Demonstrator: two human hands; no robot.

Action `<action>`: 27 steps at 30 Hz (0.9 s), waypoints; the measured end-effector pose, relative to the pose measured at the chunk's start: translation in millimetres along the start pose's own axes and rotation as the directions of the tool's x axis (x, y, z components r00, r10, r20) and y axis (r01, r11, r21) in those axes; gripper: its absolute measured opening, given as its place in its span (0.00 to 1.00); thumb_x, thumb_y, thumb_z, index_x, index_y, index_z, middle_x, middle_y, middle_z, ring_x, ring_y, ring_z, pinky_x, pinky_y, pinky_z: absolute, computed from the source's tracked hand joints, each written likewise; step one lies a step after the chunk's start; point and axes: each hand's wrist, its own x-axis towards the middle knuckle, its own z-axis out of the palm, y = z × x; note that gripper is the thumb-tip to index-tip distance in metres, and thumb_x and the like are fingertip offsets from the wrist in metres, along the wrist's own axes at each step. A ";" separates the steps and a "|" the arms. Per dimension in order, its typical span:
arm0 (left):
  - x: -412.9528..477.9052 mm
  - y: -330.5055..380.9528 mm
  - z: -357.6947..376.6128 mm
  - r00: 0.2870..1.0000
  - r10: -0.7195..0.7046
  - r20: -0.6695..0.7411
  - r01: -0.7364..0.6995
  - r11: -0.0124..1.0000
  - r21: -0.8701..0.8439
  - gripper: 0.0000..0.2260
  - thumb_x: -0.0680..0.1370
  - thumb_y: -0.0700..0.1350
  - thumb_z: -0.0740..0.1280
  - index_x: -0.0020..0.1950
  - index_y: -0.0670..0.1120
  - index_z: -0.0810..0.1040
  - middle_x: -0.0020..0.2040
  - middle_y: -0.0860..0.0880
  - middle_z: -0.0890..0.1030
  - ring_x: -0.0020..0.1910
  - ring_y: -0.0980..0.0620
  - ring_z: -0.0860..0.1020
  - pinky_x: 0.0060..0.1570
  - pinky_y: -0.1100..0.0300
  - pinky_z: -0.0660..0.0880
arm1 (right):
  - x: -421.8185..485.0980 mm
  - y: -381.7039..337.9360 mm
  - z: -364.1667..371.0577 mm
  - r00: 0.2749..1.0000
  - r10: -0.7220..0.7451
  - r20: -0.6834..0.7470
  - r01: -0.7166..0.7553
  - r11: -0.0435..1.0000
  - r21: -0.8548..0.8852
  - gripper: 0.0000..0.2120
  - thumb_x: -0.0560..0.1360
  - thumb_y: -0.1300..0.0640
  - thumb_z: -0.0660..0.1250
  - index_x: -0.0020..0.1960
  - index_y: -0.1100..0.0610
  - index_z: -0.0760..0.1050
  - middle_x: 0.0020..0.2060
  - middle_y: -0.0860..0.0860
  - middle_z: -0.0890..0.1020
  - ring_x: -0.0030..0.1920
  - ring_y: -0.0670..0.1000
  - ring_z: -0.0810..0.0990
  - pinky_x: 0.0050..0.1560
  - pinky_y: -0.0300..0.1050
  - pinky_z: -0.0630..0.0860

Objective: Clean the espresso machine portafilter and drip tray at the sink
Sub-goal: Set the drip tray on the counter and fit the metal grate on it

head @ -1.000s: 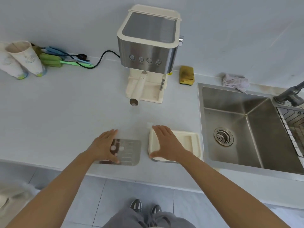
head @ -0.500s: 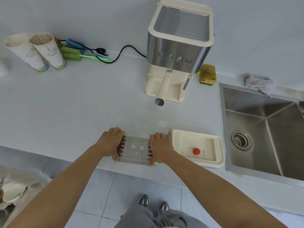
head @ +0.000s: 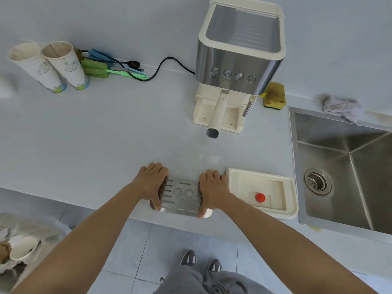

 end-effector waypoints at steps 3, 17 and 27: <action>-5.4 -2.1 1.5 0.998 -0.047 -0.030 0.044 0.995 -0.094 0.38 0.60 0.53 0.78 0.64 0.49 0.62 0.59 0.50 0.67 0.59 0.50 0.66 0.55 0.59 0.62 | -3.5 3.7 2.8 0.998 -0.015 -0.057 0.019 0.997 0.069 0.42 0.58 0.42 0.77 0.61 0.60 0.60 0.58 0.54 0.65 0.58 0.55 0.65 0.58 0.45 0.65; -31.4 6.0 3.8 0.959 -0.269 -0.088 0.053 0.477 -0.877 0.12 0.71 0.35 0.70 0.49 0.46 0.73 0.33 0.46 0.78 0.36 0.49 0.74 0.37 0.65 0.69 | -18.6 34.4 -9.9 0.977 -0.011 -0.213 0.123 0.845 0.520 0.25 0.71 0.63 0.68 0.64 0.56 0.62 0.50 0.53 0.65 0.41 0.56 0.72 0.43 0.45 0.71; -3.0 82.8 -24.2 0.950 -0.285 -0.127 0.007 0.427 -0.904 0.13 0.70 0.38 0.73 0.35 0.43 0.68 0.37 0.42 0.79 0.34 0.48 0.77 0.37 0.61 0.71 | -66.7 115.1 -3.5 0.944 0.236 -0.233 0.036 0.626 0.779 0.35 0.66 0.64 0.74 0.67 0.54 0.62 0.52 0.51 0.64 0.49 0.51 0.69 0.50 0.38 0.68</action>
